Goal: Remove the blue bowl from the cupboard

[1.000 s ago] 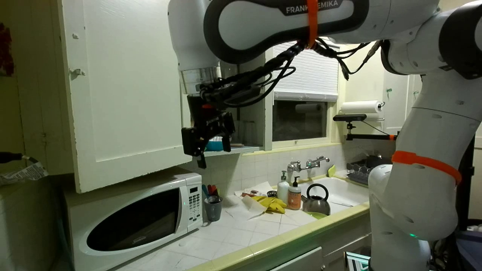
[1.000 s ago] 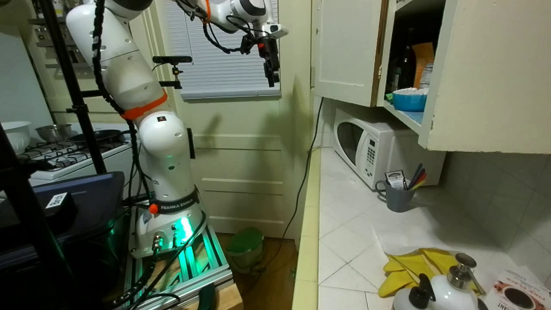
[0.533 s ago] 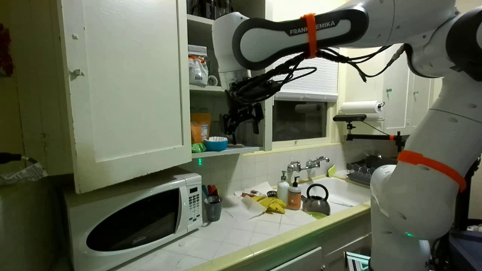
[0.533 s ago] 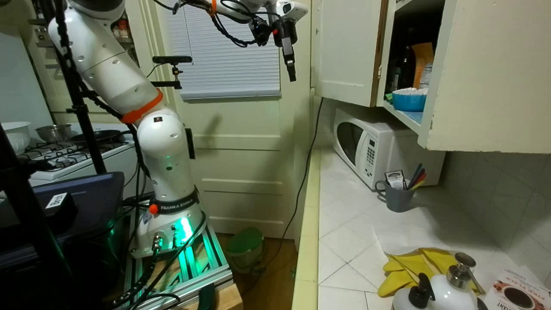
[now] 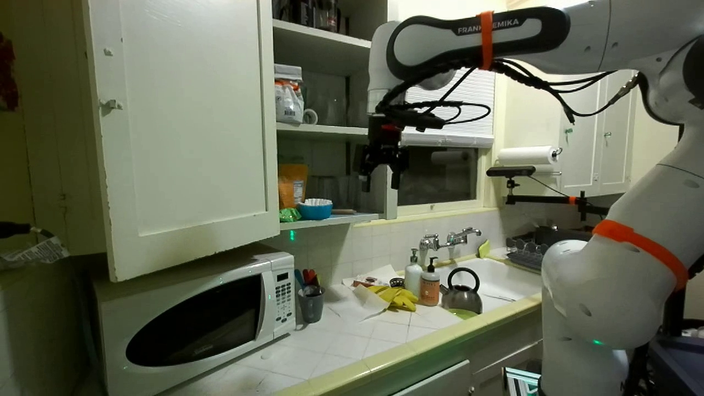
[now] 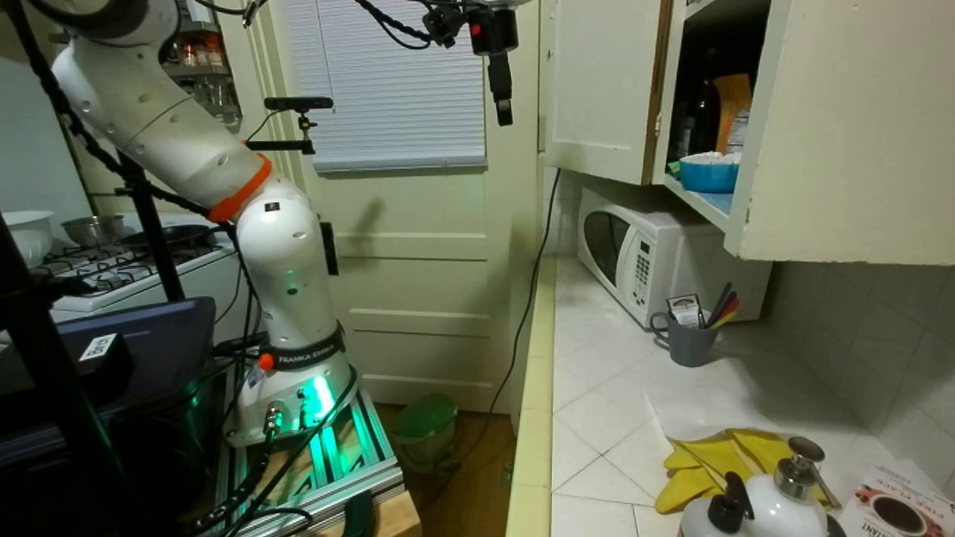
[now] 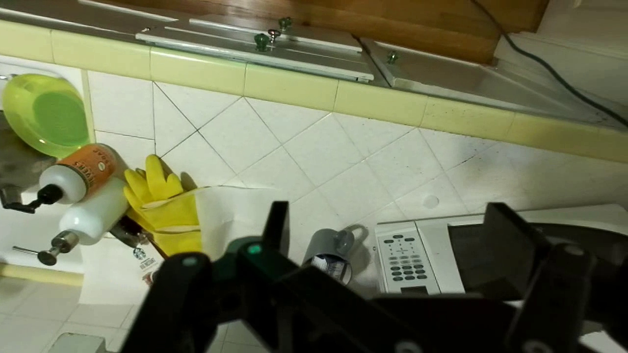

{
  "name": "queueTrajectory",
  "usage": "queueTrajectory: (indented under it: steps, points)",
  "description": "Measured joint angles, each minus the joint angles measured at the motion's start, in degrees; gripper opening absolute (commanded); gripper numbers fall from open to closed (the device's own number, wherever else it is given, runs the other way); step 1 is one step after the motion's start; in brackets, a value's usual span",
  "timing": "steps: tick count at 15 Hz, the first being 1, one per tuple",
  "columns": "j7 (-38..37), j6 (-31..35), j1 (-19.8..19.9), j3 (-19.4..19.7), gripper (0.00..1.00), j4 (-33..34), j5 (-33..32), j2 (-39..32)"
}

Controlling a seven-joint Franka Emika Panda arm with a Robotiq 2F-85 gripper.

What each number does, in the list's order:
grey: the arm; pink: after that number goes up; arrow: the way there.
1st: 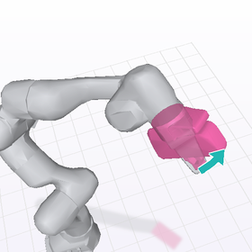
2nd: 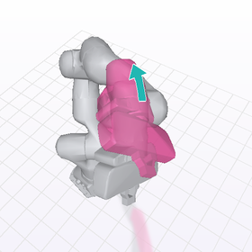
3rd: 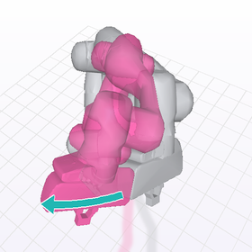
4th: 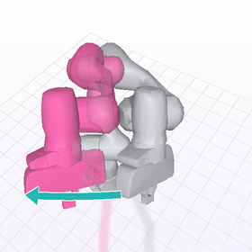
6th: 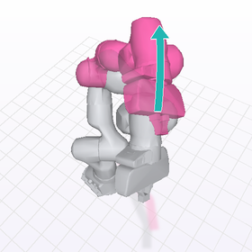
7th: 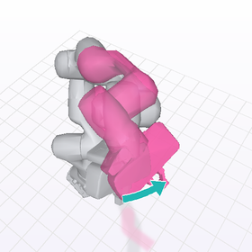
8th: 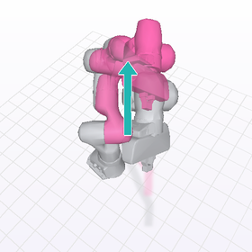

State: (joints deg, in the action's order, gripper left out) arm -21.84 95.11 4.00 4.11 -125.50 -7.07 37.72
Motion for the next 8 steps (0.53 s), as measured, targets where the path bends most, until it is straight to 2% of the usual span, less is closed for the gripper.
queueTrajectory:
  steps: [4,8]
  points:
    - [0.89,0.0,1.06,-1.15,1.0,-0.31,0.13,-0.01]
    - [5.39,-1.87,2.83,-1.13,1.0,-1.56,-3.0,-2.83]
